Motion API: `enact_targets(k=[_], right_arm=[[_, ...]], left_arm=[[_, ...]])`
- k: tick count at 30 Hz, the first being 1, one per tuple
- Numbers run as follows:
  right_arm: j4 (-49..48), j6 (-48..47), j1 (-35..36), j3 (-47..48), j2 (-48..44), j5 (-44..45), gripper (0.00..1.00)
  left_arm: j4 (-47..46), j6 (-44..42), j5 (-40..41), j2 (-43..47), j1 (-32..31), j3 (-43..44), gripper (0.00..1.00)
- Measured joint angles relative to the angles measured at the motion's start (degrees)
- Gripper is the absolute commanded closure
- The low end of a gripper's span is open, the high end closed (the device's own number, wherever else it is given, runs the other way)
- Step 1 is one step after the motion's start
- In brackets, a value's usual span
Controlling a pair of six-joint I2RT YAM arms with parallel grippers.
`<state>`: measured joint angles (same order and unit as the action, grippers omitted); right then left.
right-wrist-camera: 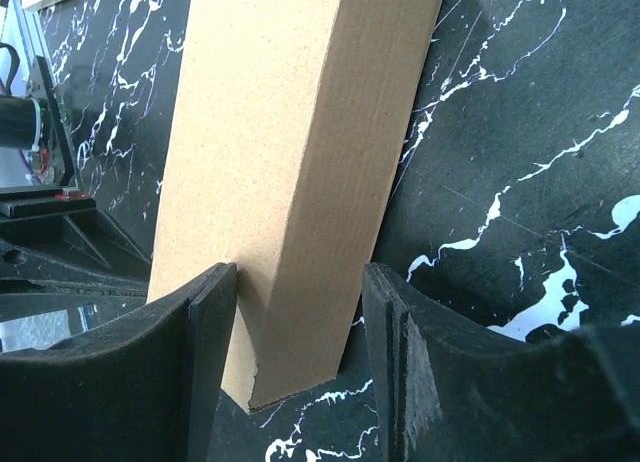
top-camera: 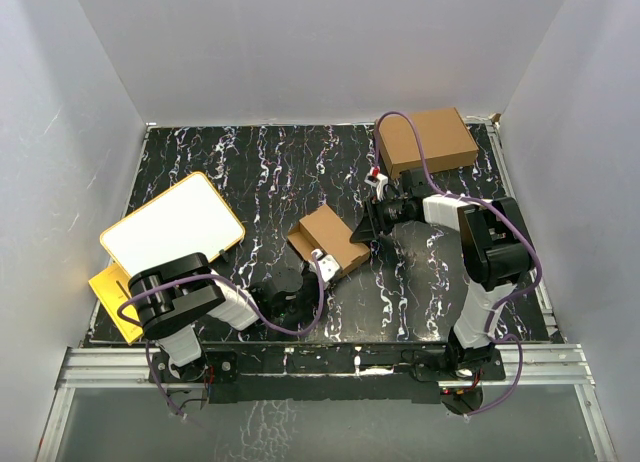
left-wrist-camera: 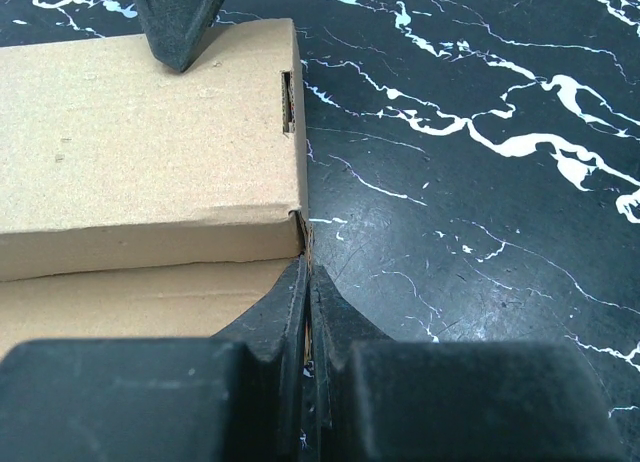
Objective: Fold the paper box
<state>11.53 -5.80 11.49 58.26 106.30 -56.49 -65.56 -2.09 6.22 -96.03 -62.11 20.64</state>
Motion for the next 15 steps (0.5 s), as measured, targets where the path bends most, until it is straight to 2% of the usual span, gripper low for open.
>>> enact_targets(k=[15], right_arm=[[1.36,0.15,-0.02,0.87,0.33,0.26,0.49]], left_arm=[[-0.85,1.18,0.74,0.00,0.00,-0.22,1.00]])
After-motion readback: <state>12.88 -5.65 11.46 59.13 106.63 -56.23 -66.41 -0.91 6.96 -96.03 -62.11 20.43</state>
